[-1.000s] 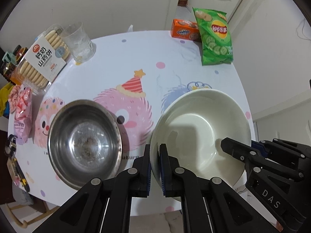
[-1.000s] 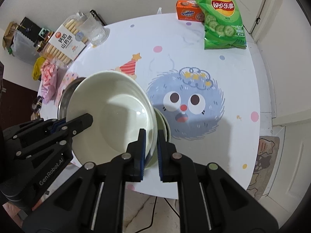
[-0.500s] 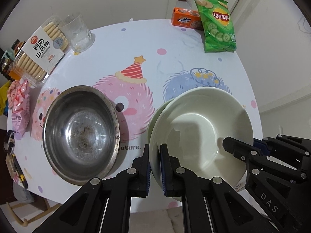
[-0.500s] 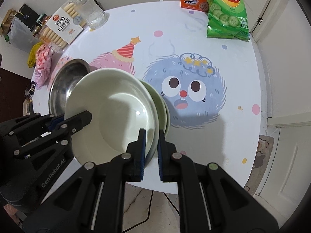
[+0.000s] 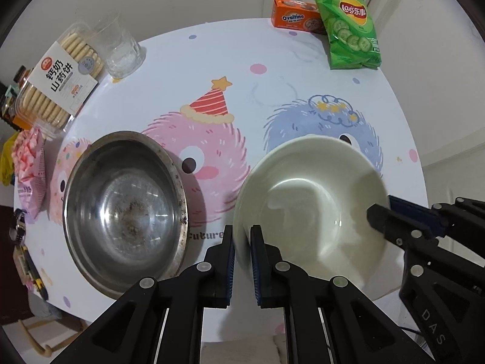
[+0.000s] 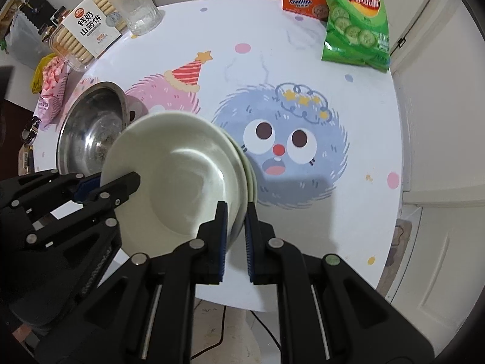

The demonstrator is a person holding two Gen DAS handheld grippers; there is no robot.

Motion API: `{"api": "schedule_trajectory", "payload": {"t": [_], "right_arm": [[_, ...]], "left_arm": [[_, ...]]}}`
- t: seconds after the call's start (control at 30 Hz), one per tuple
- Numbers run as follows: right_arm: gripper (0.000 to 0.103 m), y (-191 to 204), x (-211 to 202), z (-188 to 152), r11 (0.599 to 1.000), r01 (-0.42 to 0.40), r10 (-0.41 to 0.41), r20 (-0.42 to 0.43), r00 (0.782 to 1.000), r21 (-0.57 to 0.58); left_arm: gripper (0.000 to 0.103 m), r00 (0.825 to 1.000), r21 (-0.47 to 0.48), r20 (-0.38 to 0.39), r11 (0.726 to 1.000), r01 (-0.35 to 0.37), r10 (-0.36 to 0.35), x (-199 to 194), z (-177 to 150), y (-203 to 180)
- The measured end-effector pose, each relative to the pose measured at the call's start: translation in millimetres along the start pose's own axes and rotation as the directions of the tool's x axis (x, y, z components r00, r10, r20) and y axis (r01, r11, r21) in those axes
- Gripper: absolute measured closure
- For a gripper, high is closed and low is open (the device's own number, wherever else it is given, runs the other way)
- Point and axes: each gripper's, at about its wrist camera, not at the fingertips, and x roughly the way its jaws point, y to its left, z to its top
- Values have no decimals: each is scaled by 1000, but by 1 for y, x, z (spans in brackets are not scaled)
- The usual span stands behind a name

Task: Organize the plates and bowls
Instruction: 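Lower the cream bowl into the green bowls and open both tools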

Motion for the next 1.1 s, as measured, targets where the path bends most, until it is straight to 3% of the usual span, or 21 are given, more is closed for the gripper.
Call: {"api": "schedule_trajectory", "payload": {"t": [0.37, 0.43, 0.47, 0.5, 0.53, 0.57, 0.63, 0.67, 0.7, 0.83, 1.0, 1.1], "right_arm": [[90, -2, -2, 0, 1000, -8, 8, 17, 1000, 3], [87, -5, -6, -1, 999, -33, 33, 32, 999, 17], [75, -7, -7, -1, 999, -47, 46, 40, 998, 25], [65, -10, -9, -1, 998, -60, 58, 49, 997, 36], [44, -13, -11, -2, 996, -77, 73, 62, 995, 53], [32, -17, -13, -3, 993, -98, 93, 74, 993, 69], [31, -25, -18, -4, 985, -139, 128, 101, 987, 104], [30, -29, -21, -4, 981, -154, 141, 111, 984, 120], [29, -34, -23, -4, 976, -171, 155, 120, 981, 138], [23, -55, -26, -4, 955, -205, 176, 147, 973, 214], [22, -73, -23, -6, 925, -244, 210, 144, 967, 291], [21, -76, -18, -8, 920, -248, 220, 125, 967, 302]], "left_arm": [[93, 1000, 12, 14, 1000, -12, 12, -1, 2, 0], [93, 1000, 18, 25, 1000, -18, 18, -5, 2, 1], [92, 999, 21, 30, 1000, -21, 20, -7, 2, 1], [87, 999, 22, 34, 999, -24, 24, -9, 2, 2], [83, 999, 17, 36, 1000, -21, 21, -11, 2, 4], [73, 999, 10, 38, 1000, -15, 14, -13, 2, 5], [52, 999, -7, 40, 1000, 7, -7, -17, 1, 9], [32, 999, -13, 37, 1000, 18, -18, -18, 0, 11], [19, 999, -17, 32, 1000, 26, -25, -19, -1, 10], [17, 994, -50, -3, 993, 106, -106, -17, -7, 12], [0, 976, -114, -44, 972, 205, -211, -6, -13, 11], [0, 963, -161, -36, 953, 258, -266, -2, -13, 11]]}}
